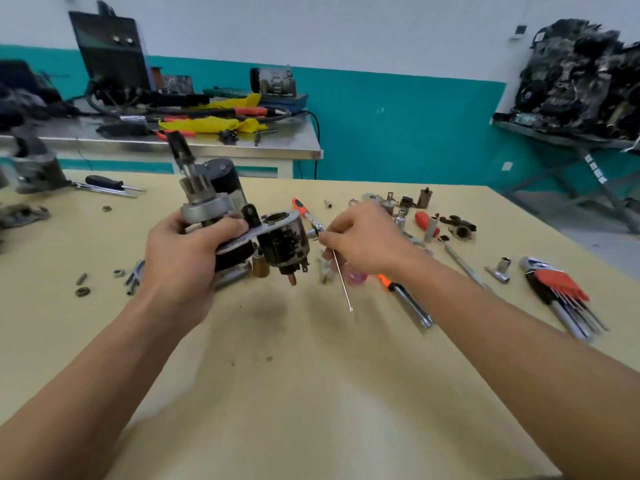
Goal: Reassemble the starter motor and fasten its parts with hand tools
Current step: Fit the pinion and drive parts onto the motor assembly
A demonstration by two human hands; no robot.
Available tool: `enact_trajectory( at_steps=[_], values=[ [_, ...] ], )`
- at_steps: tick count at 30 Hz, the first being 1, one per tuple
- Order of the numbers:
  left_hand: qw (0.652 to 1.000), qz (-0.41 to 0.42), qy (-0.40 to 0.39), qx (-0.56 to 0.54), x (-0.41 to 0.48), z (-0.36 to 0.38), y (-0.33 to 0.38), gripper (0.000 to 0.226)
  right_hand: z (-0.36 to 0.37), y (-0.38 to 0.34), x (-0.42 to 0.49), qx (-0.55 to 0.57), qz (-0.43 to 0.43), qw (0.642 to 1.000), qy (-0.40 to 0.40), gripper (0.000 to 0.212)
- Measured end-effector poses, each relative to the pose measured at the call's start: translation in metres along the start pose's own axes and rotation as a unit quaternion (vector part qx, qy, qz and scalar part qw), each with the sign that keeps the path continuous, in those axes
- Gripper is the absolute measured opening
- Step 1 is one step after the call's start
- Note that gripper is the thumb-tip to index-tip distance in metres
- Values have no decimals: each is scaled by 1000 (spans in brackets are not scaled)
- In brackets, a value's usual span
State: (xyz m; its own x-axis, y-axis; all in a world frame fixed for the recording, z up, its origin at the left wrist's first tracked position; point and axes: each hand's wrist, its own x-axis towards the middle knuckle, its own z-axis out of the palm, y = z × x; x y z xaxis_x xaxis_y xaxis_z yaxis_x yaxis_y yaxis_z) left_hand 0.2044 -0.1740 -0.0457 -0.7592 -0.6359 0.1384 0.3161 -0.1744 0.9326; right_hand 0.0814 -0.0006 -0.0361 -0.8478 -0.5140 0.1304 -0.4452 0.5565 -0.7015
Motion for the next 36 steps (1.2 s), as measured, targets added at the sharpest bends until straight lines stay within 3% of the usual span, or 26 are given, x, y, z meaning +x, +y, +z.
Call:
enact_trajectory(
  at_steps=[5, 7, 9, 10, 12, 14, 16, 17, 20, 24, 27, 29, 30, 32, 36],
  values=[
    [997, 52, 26, -55, 8, -6, 2, 20, 26, 1, 23, -16, -16, 1000, 4, 19],
    [996, 49, 30, -72, 9, -7, 0, 21, 33, 5, 29, -87, -8, 996, 7, 12],
    [996, 40, 26, -77, 9, -6, -3, 20, 35, 8, 30, -162, 3, 986, 43, 20],
    [996, 38, 18, -77, 9, -6, -3, 20, 33, 7, 28, -141, -5, 987, 79, 23],
    [996, 37, -9, -75, 8, -5, -2, 24, 23, -1, 21, 54, -49, 990, 123, 24],
    [996, 25, -34, -76, 6, -3, -2, 20, 10, -11, 11, 284, -90, 955, 20, 27],
    [995, 7, -64, -82, 2, 2, -2, 14, 6, -14, 0, 318, -137, 930, -119, 30],
    [994, -8, -71, -81, 0, 5, -2, 18, 7, -14, -3, 285, -154, 934, -151, 34],
    [993, -54, -80, -73, -3, 11, -5, 37, 10, -9, -6, 218, -143, 954, -148, 49],
    [988, -100, -112, -40, 0, 15, -2, 15, -7, 5, -6, 200, -111, 955, -188, 47],
    [980, -158, -125, -12, -3, 8, -7, 19, -21, 26, 5, 170, -69, 983, -17, 59],
    [975, -184, -126, 10, -7, 8, -11, 30, -20, 42, 13, 62, -59, 991, 102, 45],
    [974, -190, -124, 25, -9, 9, -13, 31, -16, 47, 15, -22, -57, 992, 113, 34],
    [972, -197, -119, 44, -11, 12, -15, 24, -2, 46, 14, -154, -59, 984, 66, 28],
    [968, -224, -104, 52, -7, 12, -19, 4, 13, 37, 14, -258, -66, 964, 10, 41]
  ],
)
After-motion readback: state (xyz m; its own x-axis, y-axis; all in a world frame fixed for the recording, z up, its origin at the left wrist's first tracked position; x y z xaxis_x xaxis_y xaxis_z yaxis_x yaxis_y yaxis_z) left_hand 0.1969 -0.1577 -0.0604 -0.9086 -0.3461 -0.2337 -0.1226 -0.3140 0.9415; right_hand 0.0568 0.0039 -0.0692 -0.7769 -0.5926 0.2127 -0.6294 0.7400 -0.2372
